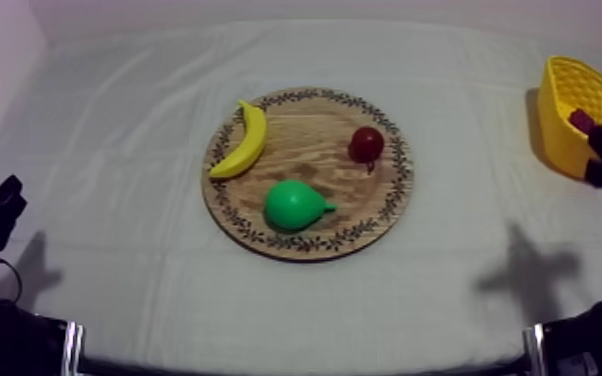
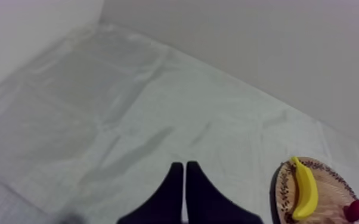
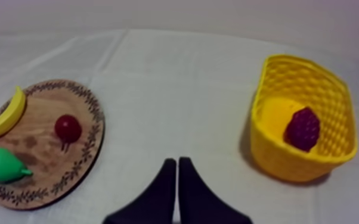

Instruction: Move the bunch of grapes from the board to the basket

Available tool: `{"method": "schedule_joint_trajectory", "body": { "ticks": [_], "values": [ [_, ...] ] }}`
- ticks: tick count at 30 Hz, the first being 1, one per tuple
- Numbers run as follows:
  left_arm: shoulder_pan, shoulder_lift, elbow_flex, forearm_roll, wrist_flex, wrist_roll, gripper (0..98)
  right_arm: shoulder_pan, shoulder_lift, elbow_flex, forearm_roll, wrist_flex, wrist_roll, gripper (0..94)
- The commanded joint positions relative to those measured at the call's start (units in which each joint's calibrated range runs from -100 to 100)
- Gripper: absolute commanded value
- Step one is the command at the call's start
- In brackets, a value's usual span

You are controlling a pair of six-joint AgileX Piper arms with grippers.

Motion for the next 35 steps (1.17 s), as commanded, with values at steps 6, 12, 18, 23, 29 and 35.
{"method": "schedule_joint_trajectory", "body": {
  "ticks": [6, 12, 18, 23, 29, 35],
  "values": [
    [-0.03, 0.05, 0.00, 0.01, -0.01, -0.01, 0.1, -2.27, -10.26, 12.87, 0.55, -0.60, -0.73, 0.6],
    [-0.03, 0.05, 0.00, 0.04, -0.01, 0.00, 0.1, -4.30, -15.84, 19.20, 4.59, -2.95, -6.49, 0.5],
    [-0.03, 0.05, 0.00, 0.06, -0.01, 0.02, 0.1, -5.42, -19.52, 20.73, 5.71, -5.17, 6.30, 0.5],
    [-0.03, 0.05, 0.00, 0.06, -0.01, 0.01, 0.1, -5.57, -19.99, 20.99, 5.81, -5.80, 10.17, 0.5],
    [-0.03, 0.05, 0.00, 0.06, -0.01, 0.00, 0.1, -5.60, -20.07, 21.03, 5.83, -5.91, 5.17, 0.4],
    [-0.03, 0.05, 0.00, 0.06, -0.01, 0.01, 0.1, -5.60, -20.08, 21.04, 5.83, -5.93, 4.05, 0.4]
  ]
}}
